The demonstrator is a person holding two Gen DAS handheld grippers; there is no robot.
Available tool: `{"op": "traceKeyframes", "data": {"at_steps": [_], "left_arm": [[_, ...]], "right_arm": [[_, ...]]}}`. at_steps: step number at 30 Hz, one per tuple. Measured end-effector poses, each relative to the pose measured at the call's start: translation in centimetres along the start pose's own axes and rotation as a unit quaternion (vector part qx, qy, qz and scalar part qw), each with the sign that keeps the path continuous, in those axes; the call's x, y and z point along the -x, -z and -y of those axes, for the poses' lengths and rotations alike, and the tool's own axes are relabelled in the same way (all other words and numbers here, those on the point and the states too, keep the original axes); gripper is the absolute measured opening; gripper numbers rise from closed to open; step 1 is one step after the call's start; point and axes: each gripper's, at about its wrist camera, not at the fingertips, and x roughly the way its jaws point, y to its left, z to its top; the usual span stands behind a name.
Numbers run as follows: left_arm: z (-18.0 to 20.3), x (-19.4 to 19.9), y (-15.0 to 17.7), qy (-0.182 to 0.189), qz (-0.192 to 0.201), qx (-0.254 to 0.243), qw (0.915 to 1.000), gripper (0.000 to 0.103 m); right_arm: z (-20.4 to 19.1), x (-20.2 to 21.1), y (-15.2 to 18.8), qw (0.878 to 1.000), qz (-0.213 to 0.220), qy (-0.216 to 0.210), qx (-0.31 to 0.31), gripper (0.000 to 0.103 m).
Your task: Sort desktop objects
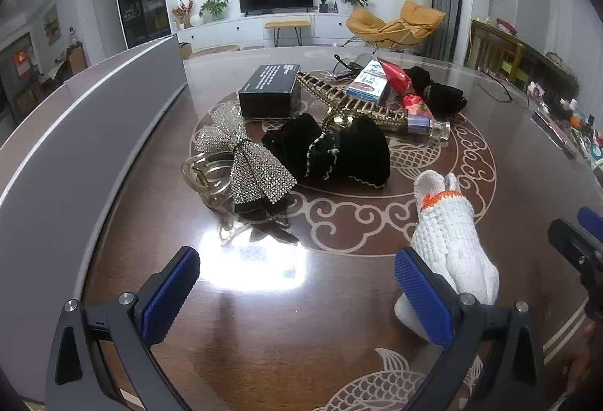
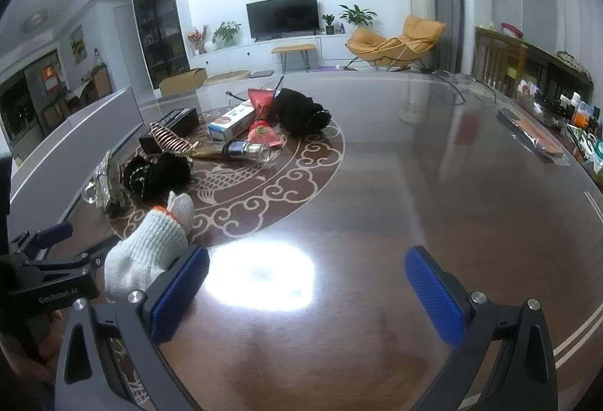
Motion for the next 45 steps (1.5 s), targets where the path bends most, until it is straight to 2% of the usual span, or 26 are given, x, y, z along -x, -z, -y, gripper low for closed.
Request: {"op": "traceKeyframes", "data": {"at_steps": [7,14,27,45], "left_arm": [[-0.5,-0.4,0.1,0.006,-0.012,0.012,0.9998,0.103],[0.1,-0.3,0.1,0.002,-0.008,-0.002,1.0000,0.103],[-0.5,-0.6,0.1,0.009,-0.016,0.016,0.9997,0.103],[-0.3,-0.6,0.1,0.005,-0.018,0.008,0.9998,0.103]], "right_arm": [[-0.5,-0.4,0.2,1.000,-0.004,0.000,0.015,0.103],[-1.0,-0.5,0.4,1.000,-0.008,0.002,0.030,0.103],[-1.2,-0.7,0.5,0.999,-0.010,0.002,0.033,0.103],[-1.3,-0.7,0.5,0.999,-0.010,0.002,0.033,0.103]]}}
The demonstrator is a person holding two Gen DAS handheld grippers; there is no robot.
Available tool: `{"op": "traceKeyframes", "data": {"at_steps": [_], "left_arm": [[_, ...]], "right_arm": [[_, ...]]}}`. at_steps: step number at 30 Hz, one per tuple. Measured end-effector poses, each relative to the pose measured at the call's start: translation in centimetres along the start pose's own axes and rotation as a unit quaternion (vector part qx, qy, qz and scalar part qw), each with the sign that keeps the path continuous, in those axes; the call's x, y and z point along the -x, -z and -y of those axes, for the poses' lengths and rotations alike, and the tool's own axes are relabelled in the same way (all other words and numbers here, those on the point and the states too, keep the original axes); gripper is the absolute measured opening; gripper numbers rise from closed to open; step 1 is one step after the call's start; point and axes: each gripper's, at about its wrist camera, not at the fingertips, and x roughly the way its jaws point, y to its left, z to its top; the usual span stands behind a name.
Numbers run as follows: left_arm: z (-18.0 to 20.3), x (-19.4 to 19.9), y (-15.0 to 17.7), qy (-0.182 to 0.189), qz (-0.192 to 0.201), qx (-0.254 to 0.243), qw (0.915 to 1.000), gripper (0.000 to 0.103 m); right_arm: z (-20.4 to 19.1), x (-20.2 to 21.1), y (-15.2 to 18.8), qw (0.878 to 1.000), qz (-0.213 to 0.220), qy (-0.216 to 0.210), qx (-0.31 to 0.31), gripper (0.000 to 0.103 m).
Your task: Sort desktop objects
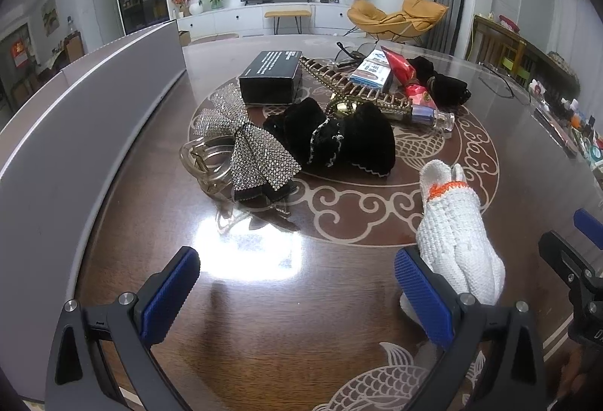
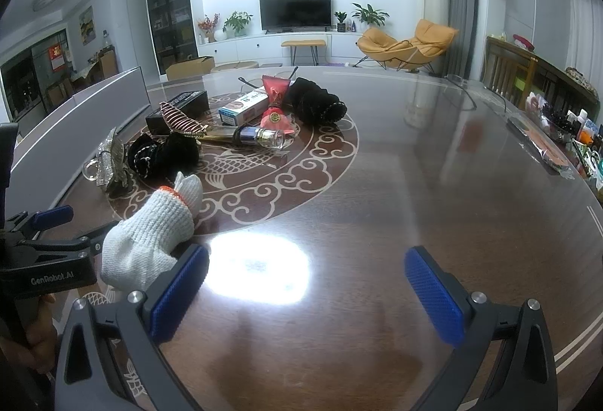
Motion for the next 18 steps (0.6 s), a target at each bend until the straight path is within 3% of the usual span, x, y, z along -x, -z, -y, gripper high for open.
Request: {"op": "traceKeyframes", "data": {"at_steps": [18], "left_arm": [[-0.24,-0.19,0.12,0.001,-0.006,0.007,1.0000,0.103]], "right_arm": [[-0.39,-0.15,0.04,1.000,-0.004,-0.003,0.007,0.103]]}}
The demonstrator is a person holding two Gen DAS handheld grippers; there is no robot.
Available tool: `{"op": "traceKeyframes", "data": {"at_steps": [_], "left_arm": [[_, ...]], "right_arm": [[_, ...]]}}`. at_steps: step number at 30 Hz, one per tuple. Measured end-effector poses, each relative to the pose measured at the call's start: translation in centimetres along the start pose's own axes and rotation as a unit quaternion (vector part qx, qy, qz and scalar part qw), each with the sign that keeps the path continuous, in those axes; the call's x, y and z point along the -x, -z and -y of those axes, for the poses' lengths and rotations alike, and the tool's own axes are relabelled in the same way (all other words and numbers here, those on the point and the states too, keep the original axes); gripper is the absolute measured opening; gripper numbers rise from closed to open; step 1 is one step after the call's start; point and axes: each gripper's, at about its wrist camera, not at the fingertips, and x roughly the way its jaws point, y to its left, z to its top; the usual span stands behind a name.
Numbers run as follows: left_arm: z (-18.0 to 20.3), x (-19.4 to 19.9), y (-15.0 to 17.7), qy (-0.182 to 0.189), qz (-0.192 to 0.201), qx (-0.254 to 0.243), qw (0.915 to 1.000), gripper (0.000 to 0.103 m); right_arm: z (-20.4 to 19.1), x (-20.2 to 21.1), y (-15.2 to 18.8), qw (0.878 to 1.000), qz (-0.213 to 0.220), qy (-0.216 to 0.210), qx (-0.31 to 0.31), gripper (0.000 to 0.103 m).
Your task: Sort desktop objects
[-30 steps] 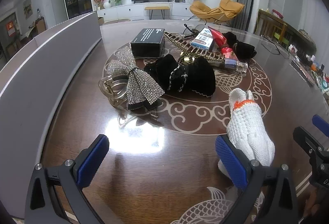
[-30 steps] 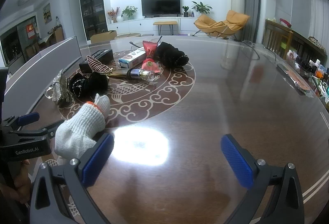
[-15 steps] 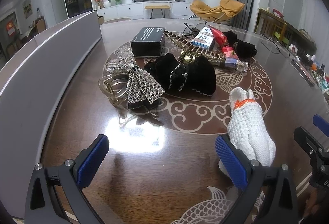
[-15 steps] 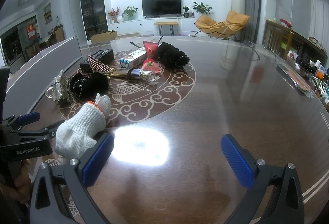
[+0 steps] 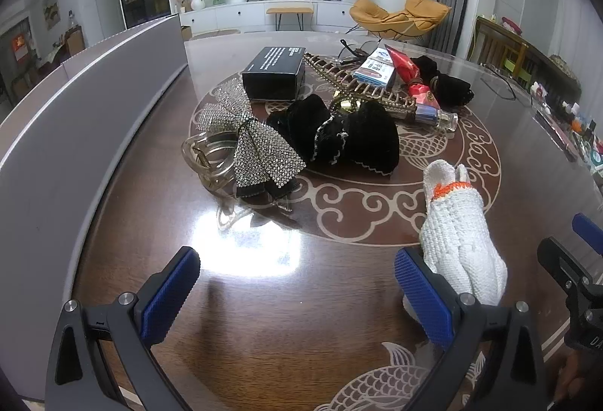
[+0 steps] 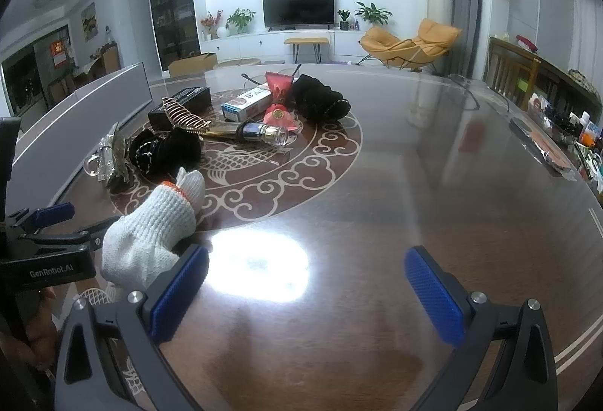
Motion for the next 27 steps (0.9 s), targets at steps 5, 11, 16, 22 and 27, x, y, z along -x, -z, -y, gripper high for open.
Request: {"op": "traceKeyframes", "data": {"at_steps": [5,11,16,22,27], "left_arm": [[-0.1,-0.1,0.0,0.001,-0.002,0.002,1.0000,0.103],[-0.3,-0.3,0.0,0.003,-0.007,0.006,1.0000,0.103],[-0.4,-0.3,0.0,0.003,-0.009,0.009,0.9999,0.103],[-1.1,-0.5,0.1,0.008,-0.015,0.025,0.9995,0.103],[-1.8,-0.6,0.4,0.010,-0.024,0.039,0.9989,0.103]], "right_arm": [[-0.1,-0.1,0.0,1.000,-0.004,-0.002,0.007,0.103],[-0.3,-0.4,0.0,1.000,-0.009,-0.003,0.014,0.103],[-0.2,-0.3,0.1,1.000,-0.010,-0.007,0.013,0.103],[-0.3,-0.5,0.1,1.000,-0.014,-0.017,0.016,0.103],[-0.5,-0.4,0.2,0.999,-0.016,-0.035,0.025,0.103]]}}
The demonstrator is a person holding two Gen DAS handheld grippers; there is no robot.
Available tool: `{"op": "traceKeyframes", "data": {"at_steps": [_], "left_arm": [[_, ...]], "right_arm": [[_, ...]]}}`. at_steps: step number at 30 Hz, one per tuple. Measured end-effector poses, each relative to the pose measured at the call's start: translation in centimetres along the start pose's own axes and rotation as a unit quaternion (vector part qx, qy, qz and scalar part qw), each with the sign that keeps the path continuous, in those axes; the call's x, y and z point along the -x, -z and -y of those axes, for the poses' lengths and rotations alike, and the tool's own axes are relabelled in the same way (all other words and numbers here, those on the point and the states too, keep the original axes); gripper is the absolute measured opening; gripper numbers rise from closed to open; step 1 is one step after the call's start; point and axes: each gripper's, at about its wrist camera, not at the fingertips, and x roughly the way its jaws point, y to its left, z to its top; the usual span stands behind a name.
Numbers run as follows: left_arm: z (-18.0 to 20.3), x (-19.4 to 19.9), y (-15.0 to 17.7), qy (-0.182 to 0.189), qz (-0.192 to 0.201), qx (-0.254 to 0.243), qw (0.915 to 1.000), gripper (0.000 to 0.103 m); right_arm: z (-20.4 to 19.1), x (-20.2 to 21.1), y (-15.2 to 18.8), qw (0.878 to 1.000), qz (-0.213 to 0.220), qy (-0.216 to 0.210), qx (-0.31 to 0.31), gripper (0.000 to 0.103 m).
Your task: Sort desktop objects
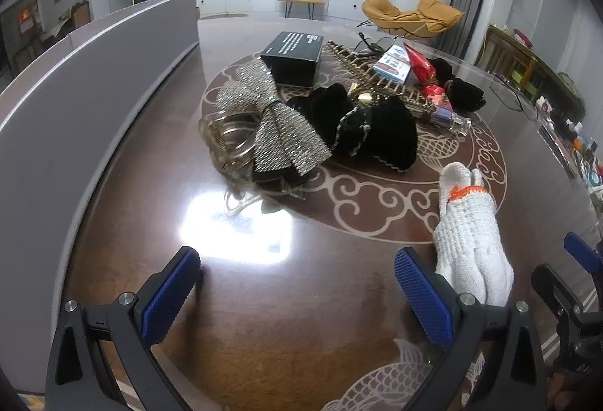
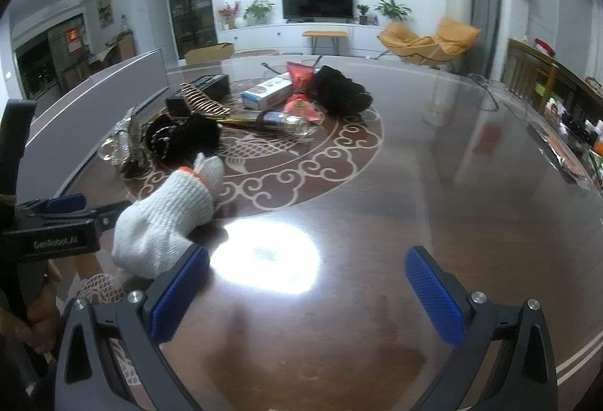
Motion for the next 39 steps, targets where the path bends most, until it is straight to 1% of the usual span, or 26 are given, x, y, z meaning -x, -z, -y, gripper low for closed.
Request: {"op": "traceKeyframes", "data": {"at_steps": [5,10,16,23,29,30,32,34,35,36,38,39], "left_arm": [[-0.3,1.0,1.3,-0.010,-0.001,-0.011,0.9999,0.103],[-0.3,1.4,2.0,-0.025,-0.006,-0.025,0.9993,0.103],[0.2,1.1,2.3,-0.042,-0.022,-0.041,0.9980,0.103],[-0.7,1.4,2.7,-0.029,-0.031,-0.029,0.9987,0.103],[-1.5,1.9,3.3,-0.025,-0.036,-0.029,0.9986,0.103],[-1.7,2.1,3.5,-0.024,-0.035,-0.031,0.9986,0.103],[-1.8,2.3,3.8,-0.022,-0.033,-0.033,0.9987,0.103],[-2.1,2.6,4.2,-0.020,-0.031,-0.036,0.9987,0.103],[-2.1,2.7,4.3,-0.020,-0.031,-0.037,0.9986,0.103],[-2.2,2.8,4.4,-0.019,-0.031,-0.038,0.9986,0.103],[-2.5,3.0,4.5,-0.018,-0.034,-0.040,0.9985,0.103],[-2.5,3.0,4.6,-0.017,-0.035,-0.040,0.9984,0.103]], "right_arm": [[-0.9,0.1,0.3,0.999,-0.004,-0.024,0.027,0.103],[-2.0,-0.1,0.7,0.998,-0.007,-0.032,0.044,0.103],[-1.3,-0.6,0.6,0.998,-0.023,-0.048,0.024,0.103],[-1.2,-0.8,0.7,0.997,-0.035,-0.060,0.018,0.103],[-1.4,-0.6,0.7,0.995,-0.045,-0.085,0.021,0.103],[-1.5,-0.4,0.5,0.995,-0.045,-0.091,0.021,0.103],[-1.5,0.6,-0.3,0.994,-0.031,-0.106,0.011,0.103],[-1.5,1.2,-1.2,0.992,-0.017,-0.127,-0.017,0.103],[-1.6,1.2,-1.9,0.989,-0.015,-0.145,-0.037,0.103],[-2.0,1.0,-2.3,0.987,-0.018,-0.155,-0.044,0.103],[-3.3,0.3,-3.1,0.985,-0.028,-0.165,-0.037,0.103],[-4.5,-0.2,-3.4,0.985,-0.036,-0.165,-0.021,0.103]]}}
